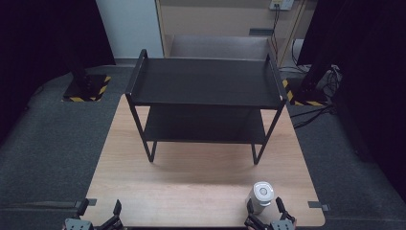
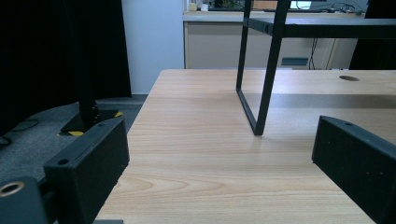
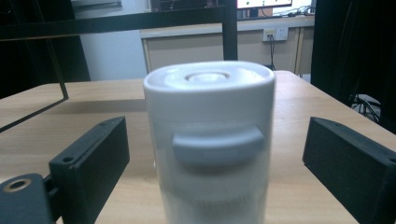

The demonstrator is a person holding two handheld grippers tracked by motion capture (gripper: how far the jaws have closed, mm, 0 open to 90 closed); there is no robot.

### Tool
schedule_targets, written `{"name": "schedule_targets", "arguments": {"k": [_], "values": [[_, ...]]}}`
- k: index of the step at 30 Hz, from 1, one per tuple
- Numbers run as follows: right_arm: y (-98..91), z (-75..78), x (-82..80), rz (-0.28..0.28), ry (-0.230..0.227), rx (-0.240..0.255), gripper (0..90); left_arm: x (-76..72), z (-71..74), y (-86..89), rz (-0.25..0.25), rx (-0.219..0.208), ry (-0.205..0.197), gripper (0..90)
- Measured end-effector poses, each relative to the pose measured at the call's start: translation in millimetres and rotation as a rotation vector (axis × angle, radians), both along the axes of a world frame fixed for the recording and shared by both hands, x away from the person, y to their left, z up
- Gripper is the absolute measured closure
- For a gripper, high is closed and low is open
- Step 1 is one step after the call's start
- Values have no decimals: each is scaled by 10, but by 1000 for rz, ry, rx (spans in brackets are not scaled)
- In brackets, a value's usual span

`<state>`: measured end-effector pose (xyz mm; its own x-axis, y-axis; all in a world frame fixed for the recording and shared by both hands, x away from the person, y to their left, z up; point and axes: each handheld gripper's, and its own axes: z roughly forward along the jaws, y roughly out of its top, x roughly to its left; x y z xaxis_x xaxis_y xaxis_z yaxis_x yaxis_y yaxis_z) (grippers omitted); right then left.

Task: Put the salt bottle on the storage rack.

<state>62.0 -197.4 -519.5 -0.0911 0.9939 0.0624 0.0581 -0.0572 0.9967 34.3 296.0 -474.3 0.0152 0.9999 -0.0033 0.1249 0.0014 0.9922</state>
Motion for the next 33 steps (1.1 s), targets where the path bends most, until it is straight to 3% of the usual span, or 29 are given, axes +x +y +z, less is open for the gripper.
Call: {"name": "schedule_targets", "arguments": {"k": [10,17,26,33], "values": [[70,25,156,-22,0,-30,173,17,-2,-2,-2,0,2,27],[94,35,142,-20,-15,-54,313,21,3,-4,-2,-1,2,27],[141,115,129,-37,13,-61,320,14,6,-9,0,-2,-3,28],[107,255,120,-3,36,-42,321,17,4,-12,-6,-4,-2,28]]}}
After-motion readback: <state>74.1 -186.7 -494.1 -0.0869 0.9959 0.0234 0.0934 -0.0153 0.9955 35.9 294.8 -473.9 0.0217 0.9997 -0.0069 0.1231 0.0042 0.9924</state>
